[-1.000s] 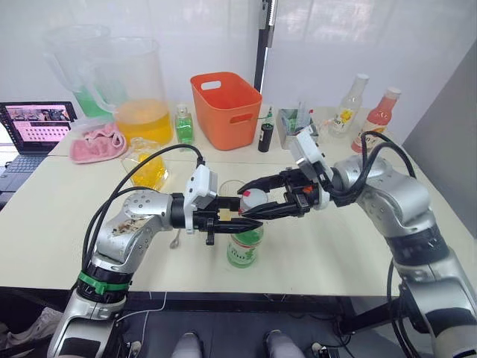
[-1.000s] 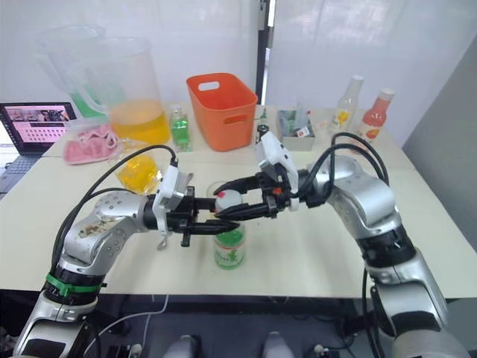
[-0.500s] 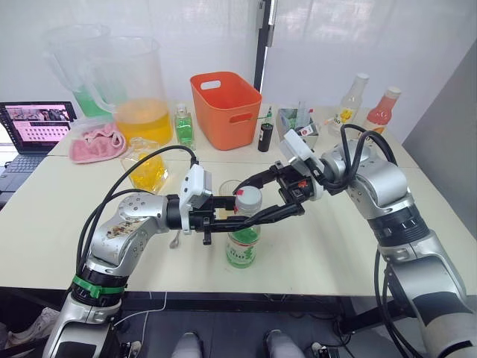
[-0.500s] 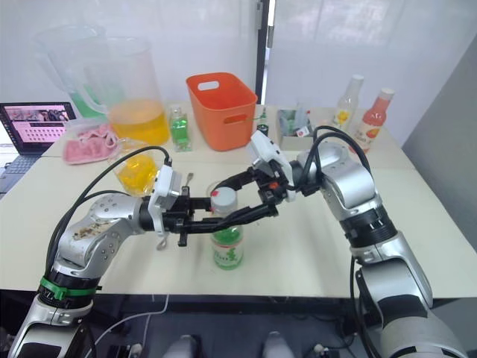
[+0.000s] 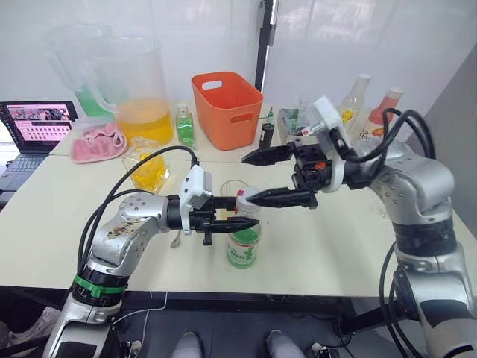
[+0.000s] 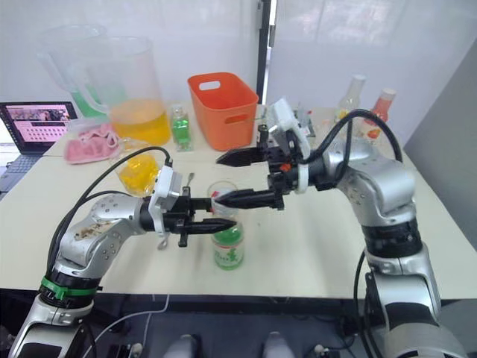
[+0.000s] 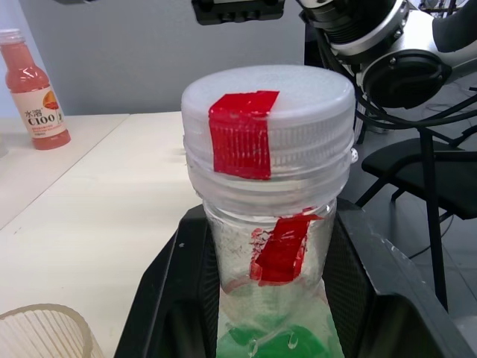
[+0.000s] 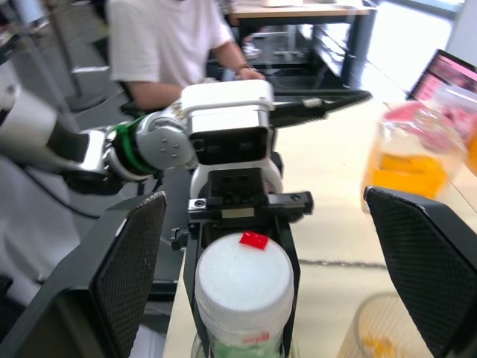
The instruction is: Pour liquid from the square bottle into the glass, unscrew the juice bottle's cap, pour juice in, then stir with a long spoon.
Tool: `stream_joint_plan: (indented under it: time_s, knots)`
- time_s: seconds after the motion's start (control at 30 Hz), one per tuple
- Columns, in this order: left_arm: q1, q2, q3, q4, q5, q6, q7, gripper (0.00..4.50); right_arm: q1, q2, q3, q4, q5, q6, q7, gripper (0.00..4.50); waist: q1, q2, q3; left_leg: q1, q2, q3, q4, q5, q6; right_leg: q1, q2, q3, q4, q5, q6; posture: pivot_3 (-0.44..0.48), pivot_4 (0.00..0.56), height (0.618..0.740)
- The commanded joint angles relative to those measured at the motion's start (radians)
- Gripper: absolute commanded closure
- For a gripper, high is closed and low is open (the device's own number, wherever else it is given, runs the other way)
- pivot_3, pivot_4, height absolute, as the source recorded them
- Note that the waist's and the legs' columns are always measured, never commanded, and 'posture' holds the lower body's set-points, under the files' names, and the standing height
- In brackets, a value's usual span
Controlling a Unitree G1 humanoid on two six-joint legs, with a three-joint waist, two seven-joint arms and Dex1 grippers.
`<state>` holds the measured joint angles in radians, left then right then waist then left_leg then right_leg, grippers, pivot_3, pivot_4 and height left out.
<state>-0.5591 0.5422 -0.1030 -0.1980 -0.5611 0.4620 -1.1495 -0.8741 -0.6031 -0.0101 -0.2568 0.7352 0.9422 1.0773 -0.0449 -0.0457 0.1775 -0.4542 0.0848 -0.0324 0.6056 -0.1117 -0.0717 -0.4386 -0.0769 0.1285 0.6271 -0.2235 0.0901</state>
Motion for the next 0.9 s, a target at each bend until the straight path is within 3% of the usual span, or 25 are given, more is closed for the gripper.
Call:
stream_joint_plan:
  time_s: [0.03,0.33,0.8,0.9]
  knots:
    - [-0.019,-0.007,-0.025,0.032,0.011,-0.003,-0.022,3.09,0.055,0.003,-0.082,-0.142,0.077,0.121,-0.178,0.02,0.0,0.0,0.0,0.0,0.0,0.0,0.0,0.0,0.0,0.0,0.0,0.0,0.0,0.0,0.0,0.0,0.15,0.722]
    - [-0.072,-0.048,-0.053,0.116,0.031,-0.027,-0.058,3.09,0.105,0.044,-0.11,-0.381,0.183,0.264,-0.495,0.02,0.005,0.0,0.0,0.0,0.0,0.0,0.001,0.0,0.0,0.001,0.0,0.0,-0.001,0.0,0.0,0.0,0.15,0.722]
    - [-0.08,-0.069,-0.06,0.166,0.051,-0.059,-0.089,3.09,0.139,0.04,-0.105,-0.412,0.265,0.307,-0.663,0.02,0.008,0.0,0.0,-0.001,0.0,0.0,0.001,0.0,0.0,0.002,-0.001,0.0,-0.003,0.0,0.0,0.0,0.15,0.722]
    - [-0.078,-0.07,-0.061,0.171,0.055,-0.066,-0.091,3.09,0.14,0.045,-0.108,-0.403,0.277,0.296,-0.681,0.85,0.008,0.0,0.0,-0.001,0.0,0.0,0.001,0.0,0.0,0.002,-0.001,0.0,-0.003,0.0,0.0,0.0,0.15,0.722]
